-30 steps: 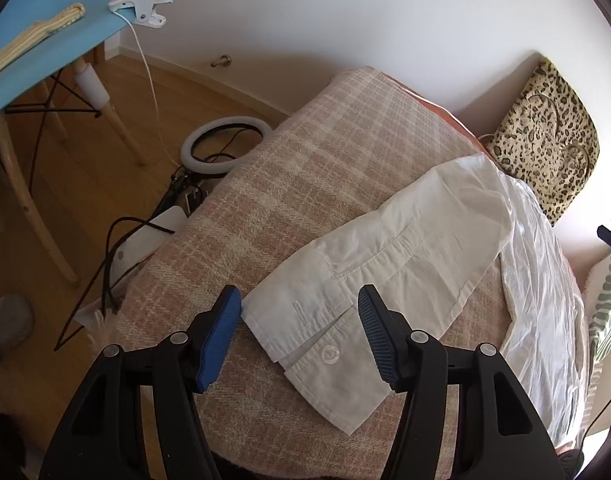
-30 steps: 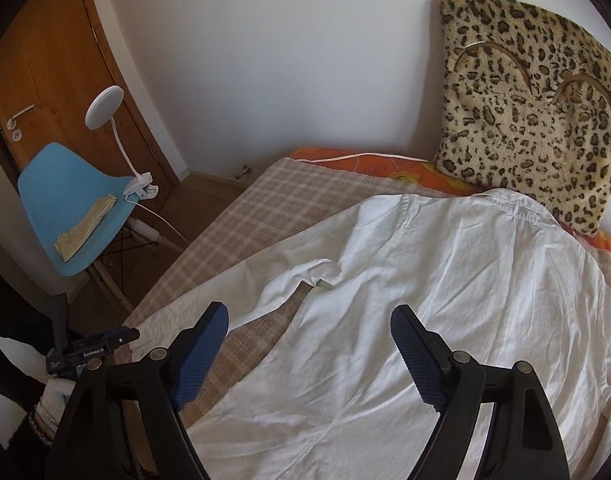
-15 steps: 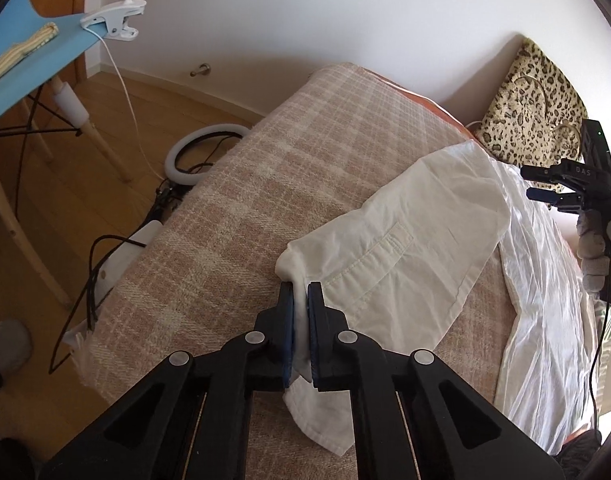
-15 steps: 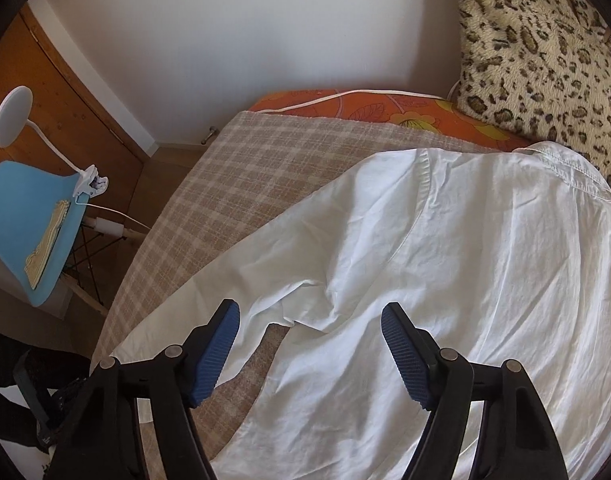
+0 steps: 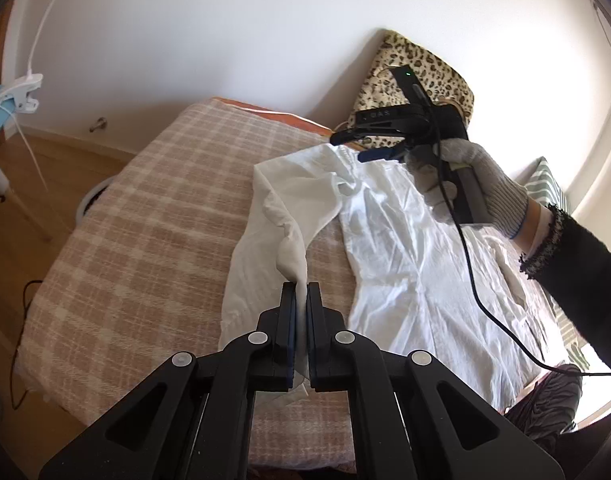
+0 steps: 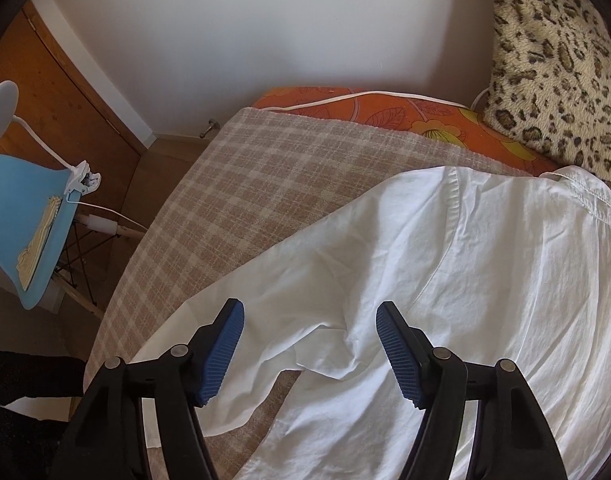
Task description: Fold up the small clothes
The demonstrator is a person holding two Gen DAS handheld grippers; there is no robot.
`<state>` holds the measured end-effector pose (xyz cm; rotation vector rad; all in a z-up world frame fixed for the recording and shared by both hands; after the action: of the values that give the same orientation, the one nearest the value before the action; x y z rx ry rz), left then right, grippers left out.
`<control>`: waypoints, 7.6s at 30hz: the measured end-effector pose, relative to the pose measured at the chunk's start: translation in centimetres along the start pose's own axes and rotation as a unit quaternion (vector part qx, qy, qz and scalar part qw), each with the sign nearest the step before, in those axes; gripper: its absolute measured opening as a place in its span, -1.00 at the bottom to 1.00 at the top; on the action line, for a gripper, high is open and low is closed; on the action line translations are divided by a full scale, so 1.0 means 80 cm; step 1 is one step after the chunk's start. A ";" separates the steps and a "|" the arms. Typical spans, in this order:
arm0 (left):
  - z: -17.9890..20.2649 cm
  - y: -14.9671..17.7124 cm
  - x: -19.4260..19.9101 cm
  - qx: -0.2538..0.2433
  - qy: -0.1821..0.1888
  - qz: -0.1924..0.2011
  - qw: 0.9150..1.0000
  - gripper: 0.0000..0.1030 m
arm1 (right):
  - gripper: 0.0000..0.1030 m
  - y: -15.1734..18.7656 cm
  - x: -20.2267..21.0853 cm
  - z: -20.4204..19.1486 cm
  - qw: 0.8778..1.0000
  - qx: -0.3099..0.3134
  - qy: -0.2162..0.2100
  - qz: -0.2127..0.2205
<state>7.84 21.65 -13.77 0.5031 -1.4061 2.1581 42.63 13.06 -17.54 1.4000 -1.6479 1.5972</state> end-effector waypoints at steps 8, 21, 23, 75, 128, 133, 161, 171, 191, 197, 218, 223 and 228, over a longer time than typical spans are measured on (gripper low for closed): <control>0.060 0.035 -0.019 -0.043 0.054 -0.044 0.997 -0.94 | 0.44 -0.027 -0.039 -0.005 0.998 -0.045 -0.023 -0.027; 0.078 0.060 -0.023 -0.086 0.064 -0.076 0.991 -0.94 | -0.36 -0.038 -0.100 -0.001 0.997 -0.055 0.025 -0.041; 0.078 0.060 -0.023 -0.085 0.065 -0.077 0.991 -0.94 | -0.64 -0.039 -0.096 0.011 0.997 -0.064 0.021 -0.048; 0.075 0.123 -0.035 -0.093 0.006 -0.161 0.983 -0.85 | -0.73 0.038 -0.039 -0.010 0.982 0.177 0.058 -0.023; 0.127 0.085 -0.067 -0.144 -0.028 -0.118 0.982 -0.46 | -0.09 0.108 0.175 0.099 0.995 0.029 0.047 0.088; 0.084 0.073 -0.052 -0.108 -0.085 -0.087 0.987 0.18 | 0.17 0.096 0.152 0.072 0.997 0.019 0.010 0.071; 0.075 0.084 -0.041 -0.008 0.032 -0.103 0.994 -0.89 | 0.11 0.038 -0.054 0.008 0.986 -0.070 0.137 -0.066; 0.117 0.075 -0.037 -0.042 0.066 -0.089 0.993 -0.90 | -0.73 0.036 -0.021 0.031 0.991 -0.073 0.101 -0.053; 0.237 0.089 -0.053 -0.133 0.164 -0.122 0.970 -0.90 | -0.78 0.070 0.112 0.141 0.990 -0.139 0.026 0.027; 0.260 0.101 -0.075 -0.154 0.168 -0.145 0.963 -0.90 | -0.78 0.091 0.106 0.174 0.987 -0.155 0.030 0.018; 0.208 0.074 -0.044 -0.118 0.126 -0.131 0.976 -0.25 | -0.49 0.125 0.076 0.206 0.987 -0.147 0.061 -0.009; 0.177 0.097 -0.072 -0.070 0.098 -0.181 0.976 -0.25 | -0.34 0.128 0.090 0.202 0.988 -0.100 0.116 -0.011; 0.189 0.100 -0.075 -0.105 0.086 -0.171 0.976 -0.25 | -0.30 0.131 0.120 0.195 0.977 -0.050 0.206 0.008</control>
<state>8.30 3.81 -17.00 0.4318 -1.3240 1.7150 34.84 -6.59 -17.76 0.9280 -1.4678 1.6517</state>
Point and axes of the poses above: each gripper's, at about its wrist camera, not at the fingertips, and x roughly against the way its jaws point, z to its right, y to its underside, the point moved 6 cm from there along -x, roughly the way its jaws point, and after that the axes turned 3 degrees about z, right-handed, at the moved point
